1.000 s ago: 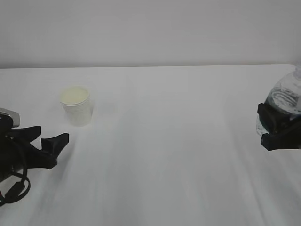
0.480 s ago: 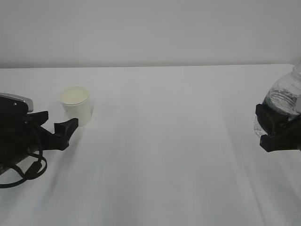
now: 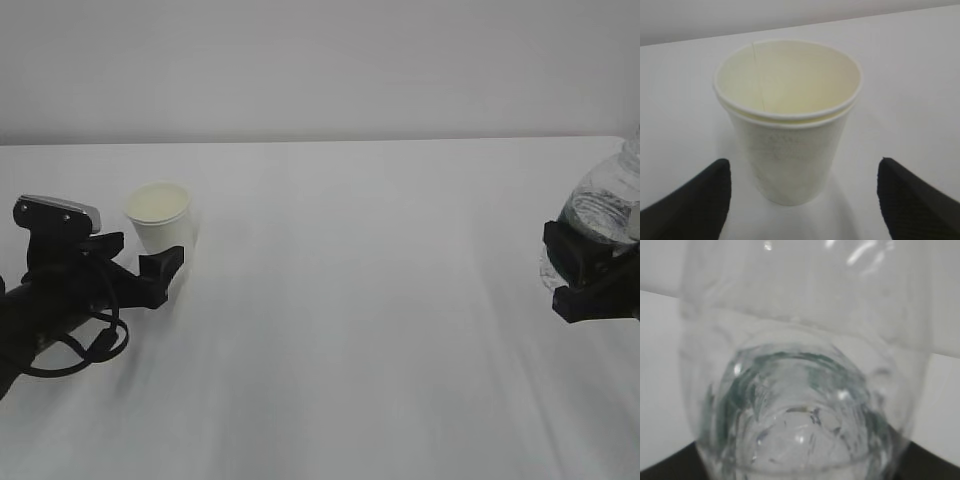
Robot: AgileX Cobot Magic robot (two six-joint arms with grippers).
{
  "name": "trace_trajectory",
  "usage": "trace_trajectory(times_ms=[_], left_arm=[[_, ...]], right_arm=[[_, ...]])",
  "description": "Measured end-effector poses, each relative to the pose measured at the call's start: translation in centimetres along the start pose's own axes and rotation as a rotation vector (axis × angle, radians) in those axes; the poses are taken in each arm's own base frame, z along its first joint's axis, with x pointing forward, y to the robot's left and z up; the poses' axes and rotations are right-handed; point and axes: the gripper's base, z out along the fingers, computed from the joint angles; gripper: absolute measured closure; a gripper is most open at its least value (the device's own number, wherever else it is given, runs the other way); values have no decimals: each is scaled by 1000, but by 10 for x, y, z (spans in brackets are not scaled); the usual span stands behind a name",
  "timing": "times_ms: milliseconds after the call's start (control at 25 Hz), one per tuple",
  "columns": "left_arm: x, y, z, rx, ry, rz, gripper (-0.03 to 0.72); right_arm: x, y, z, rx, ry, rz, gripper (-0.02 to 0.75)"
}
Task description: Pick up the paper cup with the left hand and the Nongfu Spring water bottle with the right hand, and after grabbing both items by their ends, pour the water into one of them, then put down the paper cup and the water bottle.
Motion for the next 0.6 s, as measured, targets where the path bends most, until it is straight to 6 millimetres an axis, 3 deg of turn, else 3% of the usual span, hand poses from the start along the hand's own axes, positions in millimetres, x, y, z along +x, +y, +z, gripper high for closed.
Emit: trace_trajectory(times_ms=[280, 600], left_arm=[[11, 1, 17, 3, 11, 1, 9], [5, 2, 30, 5, -28, 5, 9]], right_arm=[[0, 0, 0, 0, 0, 0, 333], [0, 0, 0, 0, 0, 0, 333]])
